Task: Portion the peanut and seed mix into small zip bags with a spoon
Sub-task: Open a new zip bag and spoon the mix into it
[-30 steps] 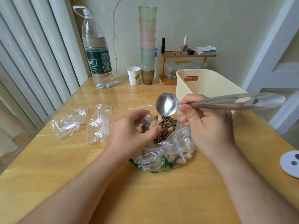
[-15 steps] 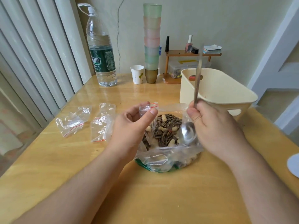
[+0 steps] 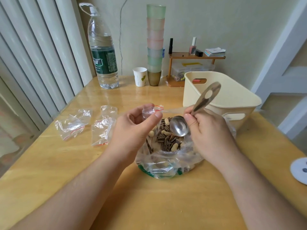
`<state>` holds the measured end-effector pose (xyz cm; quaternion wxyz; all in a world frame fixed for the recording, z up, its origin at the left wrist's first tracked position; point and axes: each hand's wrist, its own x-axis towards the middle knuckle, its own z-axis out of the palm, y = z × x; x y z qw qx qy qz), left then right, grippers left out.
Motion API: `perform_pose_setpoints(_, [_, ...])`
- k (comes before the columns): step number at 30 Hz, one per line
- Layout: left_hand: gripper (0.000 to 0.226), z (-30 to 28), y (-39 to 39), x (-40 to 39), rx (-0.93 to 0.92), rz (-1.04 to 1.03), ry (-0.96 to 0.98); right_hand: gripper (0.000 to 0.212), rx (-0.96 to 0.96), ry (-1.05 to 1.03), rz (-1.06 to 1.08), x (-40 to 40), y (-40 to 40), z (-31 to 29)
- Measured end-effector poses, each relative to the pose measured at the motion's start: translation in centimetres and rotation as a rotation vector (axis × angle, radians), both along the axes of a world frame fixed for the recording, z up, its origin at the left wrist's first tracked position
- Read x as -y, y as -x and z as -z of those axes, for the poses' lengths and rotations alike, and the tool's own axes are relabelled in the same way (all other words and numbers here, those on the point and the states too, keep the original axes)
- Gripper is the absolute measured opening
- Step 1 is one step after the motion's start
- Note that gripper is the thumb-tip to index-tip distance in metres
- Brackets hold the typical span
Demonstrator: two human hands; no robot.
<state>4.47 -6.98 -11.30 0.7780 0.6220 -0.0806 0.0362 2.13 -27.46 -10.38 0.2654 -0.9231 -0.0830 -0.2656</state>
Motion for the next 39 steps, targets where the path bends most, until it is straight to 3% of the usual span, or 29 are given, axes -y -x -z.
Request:
perform_pose_setpoints(3, [0.033,-0.1,0.0,-0.4,0.005,0.021,-0.073,0.029,-0.007,0.016,0.021,0.3,0.2,-0.4])
perform_pose_setpoints(10, [0.035,0.5,0.4,0.3,-0.03,0.066,-0.186,0.031,-0.01,0.061,0.074,0.0,1.3,-1.5])
perform_pose_setpoints(19, [0.057,0.5,0.7,0.4,-0.028,0.047,-0.246,0.041,-0.113,0.064,0.059,-0.4,1.6,-1.9])
perform_pose_setpoints(25, [0.042,0.8,0.9,0.7,-0.042,0.023,-0.239,0.032,0.164,-0.163,0.047,0.0,1.0,-1.4])
perform_pose_setpoints(30, [0.034,0.7,1.2,1.1,-0.026,0.042,-0.217,0.03,-0.144,-0.279,-0.017,-0.2,0.5,-0.4])
perform_pose_setpoints(34, [0.047,0.7,1.2,1.0,-0.014,0.037,-0.224,0.026,-0.266,-0.334,-0.054,-0.5,0.3,-0.3])
perform_pose_setpoints(39, [0.049,0.9,1.1,1.0,0.003,0.035,-0.225,0.052,-0.425,-0.586,-0.166,-0.3,-0.2,0.5])
